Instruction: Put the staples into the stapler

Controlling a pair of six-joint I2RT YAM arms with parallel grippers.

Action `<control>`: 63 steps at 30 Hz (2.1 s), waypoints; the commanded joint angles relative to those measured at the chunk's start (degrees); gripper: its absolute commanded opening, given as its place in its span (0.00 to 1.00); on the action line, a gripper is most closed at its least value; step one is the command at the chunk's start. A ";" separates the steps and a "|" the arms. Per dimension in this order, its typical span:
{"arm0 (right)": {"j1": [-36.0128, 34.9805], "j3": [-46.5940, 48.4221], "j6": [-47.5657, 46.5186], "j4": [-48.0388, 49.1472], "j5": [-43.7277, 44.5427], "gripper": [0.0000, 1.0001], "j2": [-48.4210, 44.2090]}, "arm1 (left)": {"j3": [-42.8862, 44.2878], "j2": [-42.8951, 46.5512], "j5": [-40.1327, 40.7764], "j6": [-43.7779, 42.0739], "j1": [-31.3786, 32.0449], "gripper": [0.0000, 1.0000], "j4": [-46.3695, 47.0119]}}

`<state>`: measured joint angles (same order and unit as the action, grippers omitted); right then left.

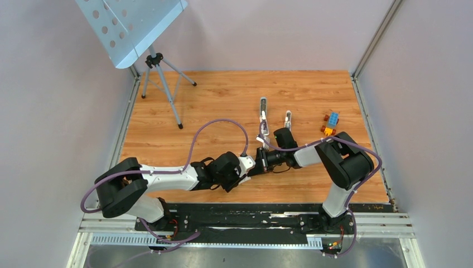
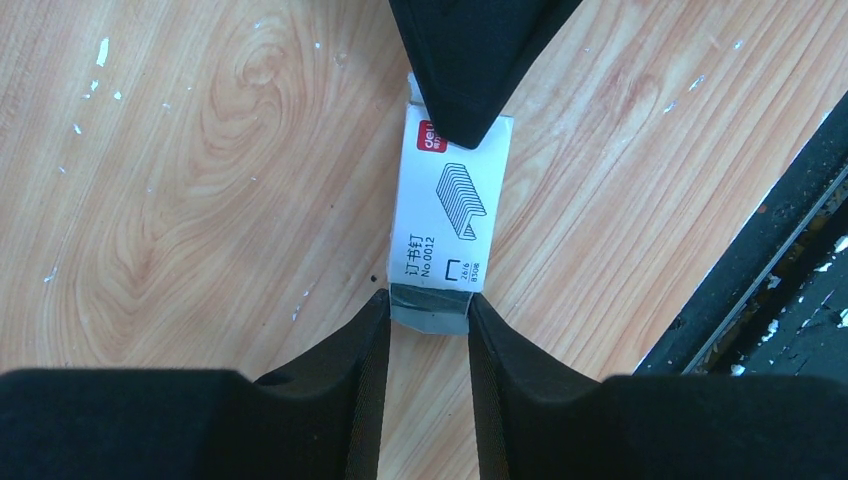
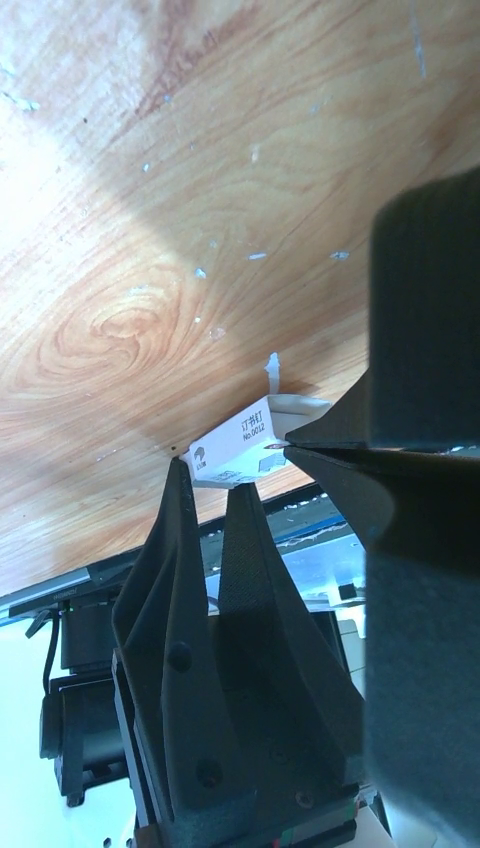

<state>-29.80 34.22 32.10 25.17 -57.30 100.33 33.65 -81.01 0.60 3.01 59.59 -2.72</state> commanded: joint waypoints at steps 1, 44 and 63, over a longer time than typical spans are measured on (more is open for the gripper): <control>1.20 -0.38 -1.91 -2.33 -1.19 0.00 -1.24 | 0.42 -0.35 -0.25 0.02 -0.22 0.30 -1.40; 21.85 -8.03 -5.52 -21.95 5.74 0.00 -20.63 | -1.60 3.24 2.35 4.73 -0.22 0.43 0.77; 52.68 -14.22 -7.34 -37.67 20.82 0.03 -43.58 | -2.60 14.72 3.85 13.47 -10.12 0.58 -5.84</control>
<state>20.67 21.37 25.43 -7.99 -41.67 59.11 32.36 -68.64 6.22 11.86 54.89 -6.55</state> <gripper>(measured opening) 0.007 0.580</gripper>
